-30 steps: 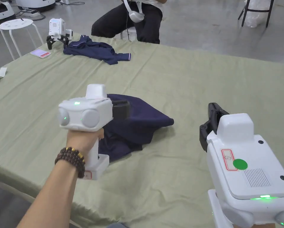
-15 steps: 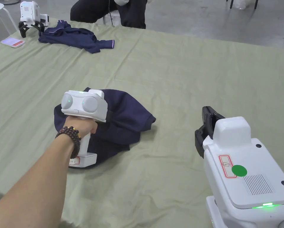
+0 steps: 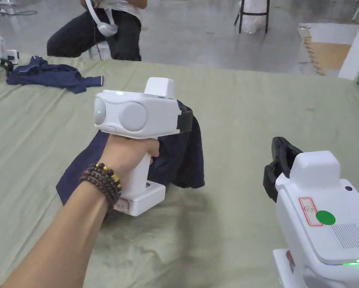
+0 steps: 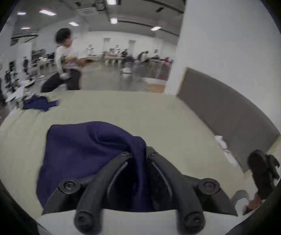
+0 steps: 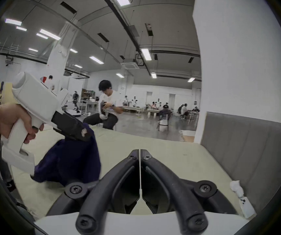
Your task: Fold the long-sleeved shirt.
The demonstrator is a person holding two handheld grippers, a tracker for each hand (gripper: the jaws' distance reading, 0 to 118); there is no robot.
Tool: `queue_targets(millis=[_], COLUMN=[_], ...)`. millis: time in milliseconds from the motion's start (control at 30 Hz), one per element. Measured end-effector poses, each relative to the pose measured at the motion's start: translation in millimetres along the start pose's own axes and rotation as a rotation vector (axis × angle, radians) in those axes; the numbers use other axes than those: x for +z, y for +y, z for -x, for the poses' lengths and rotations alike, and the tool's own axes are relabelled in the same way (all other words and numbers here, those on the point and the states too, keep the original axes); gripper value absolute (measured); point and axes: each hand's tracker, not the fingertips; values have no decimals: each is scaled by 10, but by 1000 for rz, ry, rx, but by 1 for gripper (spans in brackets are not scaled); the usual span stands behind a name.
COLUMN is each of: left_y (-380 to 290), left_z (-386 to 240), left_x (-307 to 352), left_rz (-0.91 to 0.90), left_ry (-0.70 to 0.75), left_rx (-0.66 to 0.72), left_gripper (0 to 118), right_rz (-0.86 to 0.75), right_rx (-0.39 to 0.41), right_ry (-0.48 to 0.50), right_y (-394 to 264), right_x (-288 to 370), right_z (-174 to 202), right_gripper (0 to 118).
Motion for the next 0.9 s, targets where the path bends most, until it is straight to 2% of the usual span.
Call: queue_targets(millis=[167,300,367,433,467,500,533,567,600,700,833,900], left_y=[-376,-1011,-1327,-1536,-1576,-1576,-1557,-1510,-1395,-1136,-1064,-1142], left_z=[-1280,-2057,-2277,-2348,-2383,-2346,-2311,-2253,-2213,-1918,-1406,-1208], left_x=[-664,-1325,-1555,-1660,-1622,-1575,-1519,-1425,-1235,-610,165,472], left_rz=[74,210,291,337,327,301,291,266,207,50,-142,-192], left_ry=[-247,-396,-390,-299,-280,-259,-246,-234,-227,-191,-23,47], left_rx=[-56,-10,-1,-4,9,18,18,8,-2,5,-9,-36], left_gripper=[18,18,18,21,32,54,88,106,111,109,109,101], right_rz=[-8,12,46,67,72,81,94,102,113,159,140,137], right_rx=[-30,-57,-84,-87,-92,-101,-106,-101,-94,-84,-75,-76], right_ry=[-167,-316,-346,-374,-377,-368,-354,-343,-329,-263,-232,-218], right_y=[38,-67,-127,-182,-200,-217,-238,-247,-244,-209,-159,-126], right_x=[410,670,738,809,838,857,858,854,849,810,798,799], right_z=[-682,-1150,-1310,-1416,-1446,-1469,-1483,-1473,-1455,-1392,-1266,-1204], right_gripper=[0,0,0,0,0,0,0,0,0,1,1,1])
